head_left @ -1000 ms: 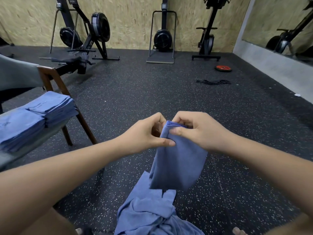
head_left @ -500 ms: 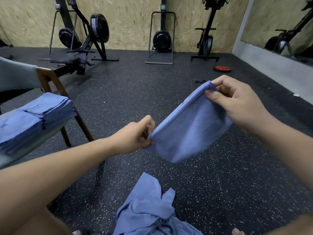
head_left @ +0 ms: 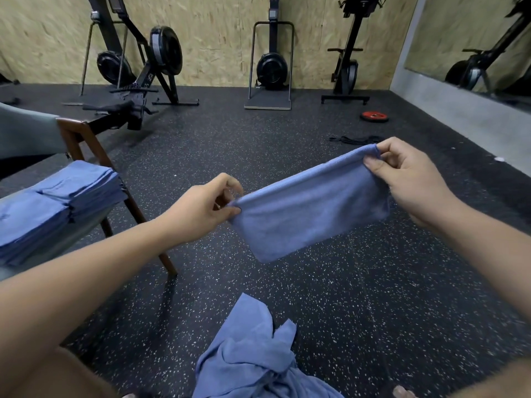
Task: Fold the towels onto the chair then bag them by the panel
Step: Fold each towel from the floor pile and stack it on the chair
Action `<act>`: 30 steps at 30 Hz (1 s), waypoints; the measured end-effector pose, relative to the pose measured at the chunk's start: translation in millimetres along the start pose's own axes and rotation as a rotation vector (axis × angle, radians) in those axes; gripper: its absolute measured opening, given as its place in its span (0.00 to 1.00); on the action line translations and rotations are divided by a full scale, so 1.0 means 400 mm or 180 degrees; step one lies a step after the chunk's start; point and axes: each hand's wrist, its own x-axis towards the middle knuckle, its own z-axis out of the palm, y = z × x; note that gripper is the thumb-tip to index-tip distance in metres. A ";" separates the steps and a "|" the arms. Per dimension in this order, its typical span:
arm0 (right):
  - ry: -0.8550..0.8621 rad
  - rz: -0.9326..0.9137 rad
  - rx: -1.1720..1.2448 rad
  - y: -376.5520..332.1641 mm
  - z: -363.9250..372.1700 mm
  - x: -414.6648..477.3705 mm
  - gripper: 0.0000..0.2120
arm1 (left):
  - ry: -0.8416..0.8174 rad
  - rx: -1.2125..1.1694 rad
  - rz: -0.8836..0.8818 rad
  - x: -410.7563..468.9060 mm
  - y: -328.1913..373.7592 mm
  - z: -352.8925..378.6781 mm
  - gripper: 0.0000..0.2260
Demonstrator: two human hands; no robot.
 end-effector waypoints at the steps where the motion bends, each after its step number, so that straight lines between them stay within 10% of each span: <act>1: 0.0009 0.0029 0.0000 0.004 0.001 0.002 0.03 | 0.0078 -0.0011 -0.0120 0.004 -0.006 -0.004 0.09; 11: 0.0164 0.0074 -0.0339 0.009 0.064 -0.024 0.09 | 0.1212 -0.2592 -0.1193 0.040 0.044 -0.008 0.05; 30: 0.0467 0.0134 -0.0299 0.007 0.111 -0.044 0.08 | 0.1630 -0.0918 -0.0913 0.018 0.055 -0.021 0.09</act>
